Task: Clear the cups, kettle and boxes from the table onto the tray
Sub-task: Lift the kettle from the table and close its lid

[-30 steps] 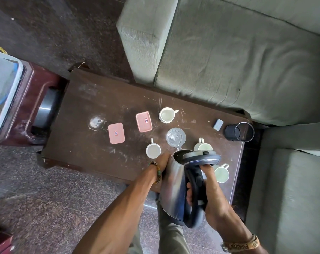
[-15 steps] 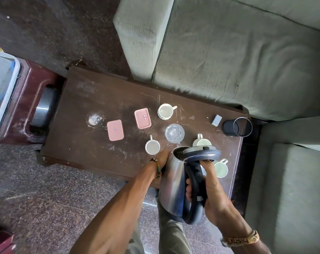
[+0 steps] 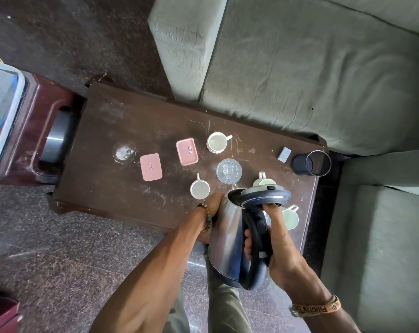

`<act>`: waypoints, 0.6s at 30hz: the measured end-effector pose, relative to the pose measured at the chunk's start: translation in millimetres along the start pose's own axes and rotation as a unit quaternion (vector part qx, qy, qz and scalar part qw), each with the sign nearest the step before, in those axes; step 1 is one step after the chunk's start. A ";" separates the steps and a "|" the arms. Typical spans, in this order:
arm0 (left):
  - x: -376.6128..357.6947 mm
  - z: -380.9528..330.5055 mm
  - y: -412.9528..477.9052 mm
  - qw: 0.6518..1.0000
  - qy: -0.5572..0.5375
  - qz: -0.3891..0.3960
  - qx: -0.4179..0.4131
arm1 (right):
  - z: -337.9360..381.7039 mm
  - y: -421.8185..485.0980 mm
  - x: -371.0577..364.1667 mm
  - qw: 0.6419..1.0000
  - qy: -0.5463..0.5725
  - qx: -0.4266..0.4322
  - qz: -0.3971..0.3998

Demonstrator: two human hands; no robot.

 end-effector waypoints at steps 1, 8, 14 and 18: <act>0.0 0.0 -0.6 1.000 0.001 0.003 0.001 | 0.2 0.0 -0.3 1.000 -0.001 -0.002 0.001; 2.0 1.3 2.3 1.000 -0.003 0.018 -0.003 | 0.4 1.3 -0.9 1.000 0.003 -0.011 0.001; 3.1 0.5 1.6 1.000 -0.007 0.004 0.014 | 1.8 1.3 -2.7 1.000 0.005 -0.008 0.002; 6.2 2.7 5.0 0.999 0.012 -0.031 0.009 | 2.9 1.0 -4.1 1.000 0.010 -0.010 0.003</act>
Point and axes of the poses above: each hand's wrist, its own y-axis towards the middle knuckle, its own x-axis out of the back of the hand, z = x × y, the point moved 2 cm from there along y, towards the middle knuckle, and after that the axes turned 2 degrees about z, right-handed, at the moved point
